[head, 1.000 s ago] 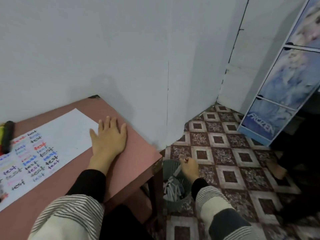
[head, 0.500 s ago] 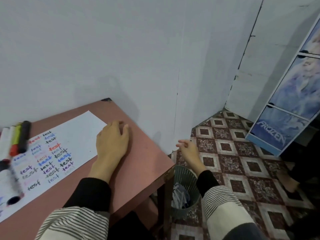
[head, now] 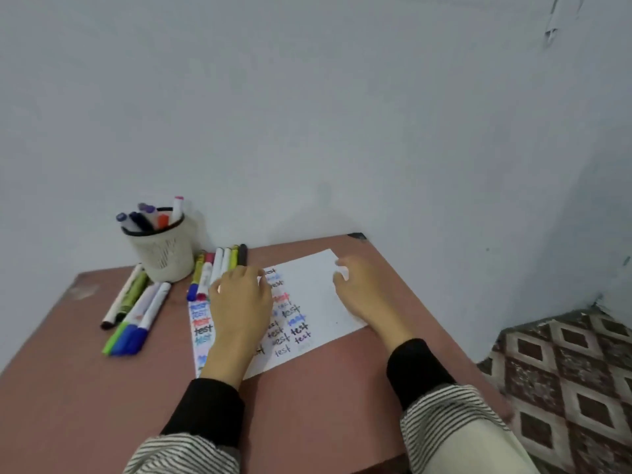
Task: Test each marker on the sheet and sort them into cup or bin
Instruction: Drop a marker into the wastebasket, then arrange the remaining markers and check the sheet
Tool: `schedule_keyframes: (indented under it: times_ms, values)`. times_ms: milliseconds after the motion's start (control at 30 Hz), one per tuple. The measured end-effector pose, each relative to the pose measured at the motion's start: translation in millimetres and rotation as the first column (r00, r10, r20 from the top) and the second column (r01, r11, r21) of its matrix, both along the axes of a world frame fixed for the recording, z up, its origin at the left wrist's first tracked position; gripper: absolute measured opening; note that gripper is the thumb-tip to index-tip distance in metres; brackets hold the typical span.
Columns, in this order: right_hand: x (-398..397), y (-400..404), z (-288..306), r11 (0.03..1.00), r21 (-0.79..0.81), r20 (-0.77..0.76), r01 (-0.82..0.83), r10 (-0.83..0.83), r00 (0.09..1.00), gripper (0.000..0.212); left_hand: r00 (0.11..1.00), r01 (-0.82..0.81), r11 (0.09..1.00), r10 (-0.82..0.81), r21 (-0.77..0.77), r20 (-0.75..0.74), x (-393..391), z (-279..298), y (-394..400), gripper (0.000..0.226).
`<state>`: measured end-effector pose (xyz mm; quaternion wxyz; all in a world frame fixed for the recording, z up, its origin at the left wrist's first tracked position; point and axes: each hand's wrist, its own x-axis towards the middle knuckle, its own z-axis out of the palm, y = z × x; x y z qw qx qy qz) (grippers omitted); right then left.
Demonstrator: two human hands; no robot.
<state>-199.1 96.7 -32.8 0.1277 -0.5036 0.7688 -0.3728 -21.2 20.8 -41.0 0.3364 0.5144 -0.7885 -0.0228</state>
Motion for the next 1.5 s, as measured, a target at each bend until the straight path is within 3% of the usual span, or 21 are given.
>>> schedule_keyframes:
  times_ms: [100,200,300,467,533,600,667,733,833,900,967,1034,1100,1200,1334,1400,1500]
  values:
    - [24.4,-25.6,-15.7,0.991,0.136,-0.164,-0.003,0.026,0.986,0.047,0.994,-0.083,0.996,0.081,0.025,0.077,26.9,-1.2,-12.1,0.023]
    - [42.9,-43.1,-20.9,0.97,0.238,-0.294,0.045,0.027,0.955,0.051,0.976,-0.187,0.98,0.178,0.066,0.126,47.9,-0.8,-20.2,0.041]
    - [44.9,-55.3,-26.4,0.958,0.281,-0.339,0.054,0.046,0.94,0.055,0.936,-0.277,0.952,0.237,0.132,0.259,54.0,-0.4,-23.5,0.053]
    - [42.7,-59.6,-29.6,0.954,0.293,-0.367,0.061,0.053,0.929,0.056,0.91,-0.277,0.933,0.177,0.23,0.376,49.4,2.2,-23.1,0.049]
    - [42.8,-59.9,-29.9,0.955,0.292,-0.37,0.059,0.056,0.927,0.056,0.965,-0.178,0.95,0.118,0.255,0.235,47.0,2.2,-22.8,0.04]
    - [42.7,-59.5,-30.5,0.956,0.287,-0.371,0.06,0.053,0.927,0.056,0.992,0.077,0.947,-0.04,0.312,-0.123,44.4,5.2,-22.6,0.041]
    - [42.1,-58.8,-31.0,0.958,0.279,-0.369,0.061,0.048,0.928,0.056,0.864,0.337,0.875,-0.14,0.348,-0.483,40.9,13.3,-23.0,0.042]
    - [40.9,-58.5,-31.6,0.96,0.275,-0.352,0.053,0.05,0.935,0.055,0.674,0.487,0.799,-0.087,0.353,-0.733,37.1,20.3,-26.0,0.038]
    - [39.1,-59.3,-31.7,0.975,0.216,-0.311,0.048,0.022,0.95,0.048,0.37,0.646,0.687,0.1,0.333,-0.924,35.8,21.8,-34.7,0.027]
    - [39.1,-60.4,-27.2,0.998,0.039,-0.189,0.052,-0.044,0.981,0.035,0.258,0.72,0.626,0.16,0.3,-0.953,37.2,17.2,-39.3,0.021]
    - [42.6,-60.0,-18.1,0.979,-0.171,0.135,0.111,-0.088,0.987,0.032,0.273,0.738,0.596,0.164,0.316,-0.948,37.6,12.9,-40.9,0.019]
    - [44.0,-59.7,-6.3,0.952,-0.237,0.482,0.192,-0.056,0.874,0.041,0.302,0.746,0.577,0.149,0.331,-0.942,36.5,10.3,-41.2,0.017]
    - [44.1,-58.7,0.2,0.962,-0.209,0.678,0.175,0.014,0.735,0.042,0.324,0.757,0.56,0.125,0.336,-0.938,35.8,9.0,-41.0,0.017]
    - [45.4,-56.1,0.5,0.97,-0.229,0.713,0.086,0.107,0.692,0.032,0.498,0.706,0.606,-0.055,0.367,-0.865,36.8,5.0,-38.8,0.018]
    - [43.8,-55.8,-0.9,0.951,-0.286,0.645,0.114,0.103,0.757,0.032,0.816,0.528,0.798,-0.382,0.29,-0.434,35.6,-3.6,-34.4,0.013]
    - [44.6,-55.4,-2.9,0.946,-0.308,0.598,0.098,0.112,0.794,0.036,0.868,0.497,0.838,-0.471,0.226,-0.158,32.1,-7.0,-32.7,0.019]
    - [46.2,-53.9,-1.2,0.947,-0.31,0.591,0.079,0.126,0.797,0.036,0.883,0.459,0.867,-0.47,0.195,0.011,30.4,-8.2,-30.3,0.026]
